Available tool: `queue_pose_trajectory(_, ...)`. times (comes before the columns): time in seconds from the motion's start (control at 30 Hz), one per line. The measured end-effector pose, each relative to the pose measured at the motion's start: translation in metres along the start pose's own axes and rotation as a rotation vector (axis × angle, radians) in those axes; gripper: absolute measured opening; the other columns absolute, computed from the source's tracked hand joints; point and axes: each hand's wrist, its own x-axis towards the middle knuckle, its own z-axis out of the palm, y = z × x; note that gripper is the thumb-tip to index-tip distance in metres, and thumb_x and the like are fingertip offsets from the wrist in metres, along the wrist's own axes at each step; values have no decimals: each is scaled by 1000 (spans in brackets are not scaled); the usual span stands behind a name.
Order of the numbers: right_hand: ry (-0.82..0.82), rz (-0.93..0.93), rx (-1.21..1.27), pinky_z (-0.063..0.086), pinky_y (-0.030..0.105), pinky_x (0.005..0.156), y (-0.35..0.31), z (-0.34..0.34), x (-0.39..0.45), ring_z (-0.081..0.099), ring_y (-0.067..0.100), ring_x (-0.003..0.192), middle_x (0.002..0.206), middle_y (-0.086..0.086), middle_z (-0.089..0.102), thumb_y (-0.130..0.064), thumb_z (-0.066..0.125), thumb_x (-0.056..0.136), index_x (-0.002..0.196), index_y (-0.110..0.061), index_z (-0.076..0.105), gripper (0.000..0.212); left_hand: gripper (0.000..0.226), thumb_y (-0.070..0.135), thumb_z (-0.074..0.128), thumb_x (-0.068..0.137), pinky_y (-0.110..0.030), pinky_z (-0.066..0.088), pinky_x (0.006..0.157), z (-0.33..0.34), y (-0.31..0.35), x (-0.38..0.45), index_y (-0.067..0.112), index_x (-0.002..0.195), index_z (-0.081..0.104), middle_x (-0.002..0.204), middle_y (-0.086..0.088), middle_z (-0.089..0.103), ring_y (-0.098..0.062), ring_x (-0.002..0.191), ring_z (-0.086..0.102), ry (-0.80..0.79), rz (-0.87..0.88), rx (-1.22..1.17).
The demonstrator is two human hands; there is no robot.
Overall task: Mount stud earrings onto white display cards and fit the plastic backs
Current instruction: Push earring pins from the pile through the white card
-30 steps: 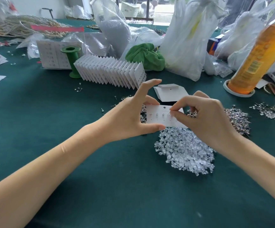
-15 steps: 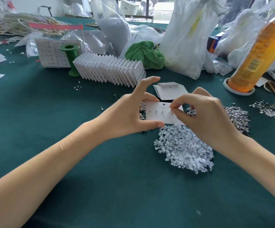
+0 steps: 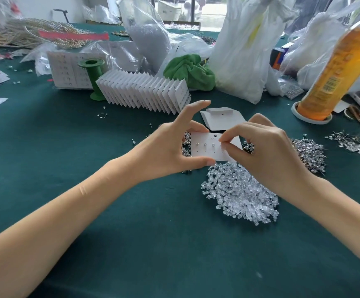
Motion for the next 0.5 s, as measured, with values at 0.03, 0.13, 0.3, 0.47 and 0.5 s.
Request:
queue_pose_trajectory(0.03, -5, 4, 3, 41, 28, 67, 0, 0, 0, 44, 10, 78, 75, -20, 54, -7, 75, 80, 87, -12, 72, 9, 95, 57, 73, 68, -4, 38, 79, 0, 0, 0, 48, 141, 14, 116, 16, 63, 9, 90, 54, 1, -1, -5)
queue_pose_trajectory(0.13, -9, 31, 26, 38, 22, 70, 2, -1, 1, 42, 9, 78, 77, -28, 51, -7, 73, 82, 92, -14, 73, 12, 95, 56, 73, 68, -5, 38, 82, 0, 0, 0, 47, 141, 14, 116, 17, 63, 9, 93, 54, 0, 2, -15)
queue_pose_trajectory(0.3, -12, 123, 110, 34, 8, 72, 4, -4, 0, 44, -1, 80, 82, -29, 52, -5, 67, 86, 91, -21, 72, 18, 94, 55, 74, 69, -4, 36, 85, -1, 1, 0, 48, 141, 14, 114, 22, 62, 12, 98, 53, 5, 0, -25)
queue_pose_trajectory(0.47, 87, 382, 225, 37, 5, 64, 5, -14, 4, 50, -3, 71, 91, -23, 60, -13, 67, 86, 99, -31, 65, 22, 95, 57, 73, 67, -2, 33, 89, -2, 4, 0, 48, 141, 15, 116, 21, 62, 12, 106, 51, 24, -3, -32)
queue_pose_trajectory(0.5, 94, 455, 280, 40, 6, 64, 5, -17, 3, 53, -2, 71, 96, -20, 62, -18, 68, 85, 102, -32, 63, 23, 94, 57, 73, 67, -2, 33, 87, -2, 5, -1, 48, 141, 15, 116, 21, 62, 14, 104, 50, 27, 1, -32)
